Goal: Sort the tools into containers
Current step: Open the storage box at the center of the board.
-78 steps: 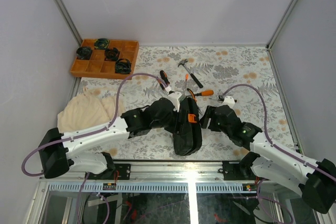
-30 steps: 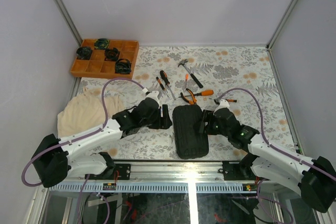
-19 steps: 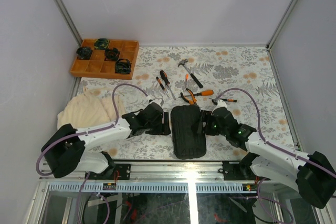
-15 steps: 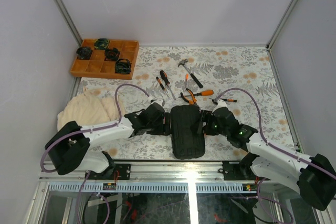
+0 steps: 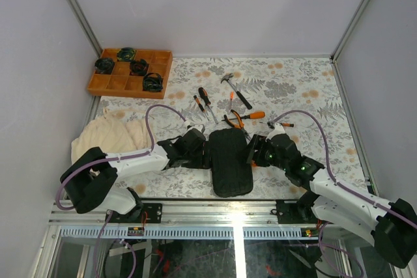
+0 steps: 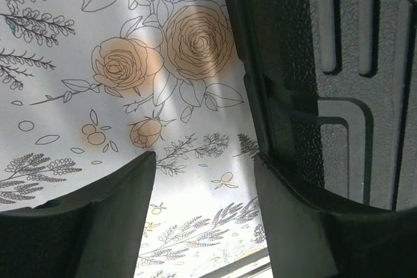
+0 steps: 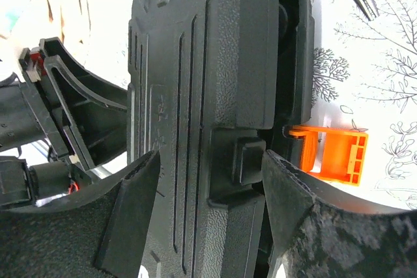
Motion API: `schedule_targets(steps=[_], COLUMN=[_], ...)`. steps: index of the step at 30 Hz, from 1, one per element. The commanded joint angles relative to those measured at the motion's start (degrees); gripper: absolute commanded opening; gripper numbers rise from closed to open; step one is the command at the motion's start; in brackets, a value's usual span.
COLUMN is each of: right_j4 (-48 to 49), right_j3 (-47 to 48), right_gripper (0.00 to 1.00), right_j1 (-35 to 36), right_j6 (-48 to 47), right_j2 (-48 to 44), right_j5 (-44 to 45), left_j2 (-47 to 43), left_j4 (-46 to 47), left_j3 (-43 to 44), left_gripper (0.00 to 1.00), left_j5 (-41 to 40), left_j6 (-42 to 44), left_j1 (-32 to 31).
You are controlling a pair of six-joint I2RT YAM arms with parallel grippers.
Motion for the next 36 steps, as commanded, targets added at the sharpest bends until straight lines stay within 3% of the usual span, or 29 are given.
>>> schedule_targets(steps=[1,12,26,36], right_j4=[16.3,23.7,25.0,22.8], right_j3=[-2.4,-6.1,-8.8,-9.6], right_gripper=[0.68,0.65,0.65,0.65], right_j1=[0.9,0.8,0.9,0.9], right_j6=[8.9,14.0,16.6,17.9], right_j2=[-1.8,-5.1,-8.2,-9.9], right_j5=[-8.3,-7.9,-9.5,-8.7], left_j2=[1.2,1.4,1.9,0.1], left_j4=[7.2,7.4,7.7,14.1], left_j3=[0.2,0.3,0.5,-4.0], left_gripper=[0.62,0.62,0.62,0.62], left_j5=[1.9,2.0,2.2,4.2], left_j6=[-0.6,-0.5,-0.9,-4.5], left_j1=[-0.7,-0.7,-0.7,-0.7])
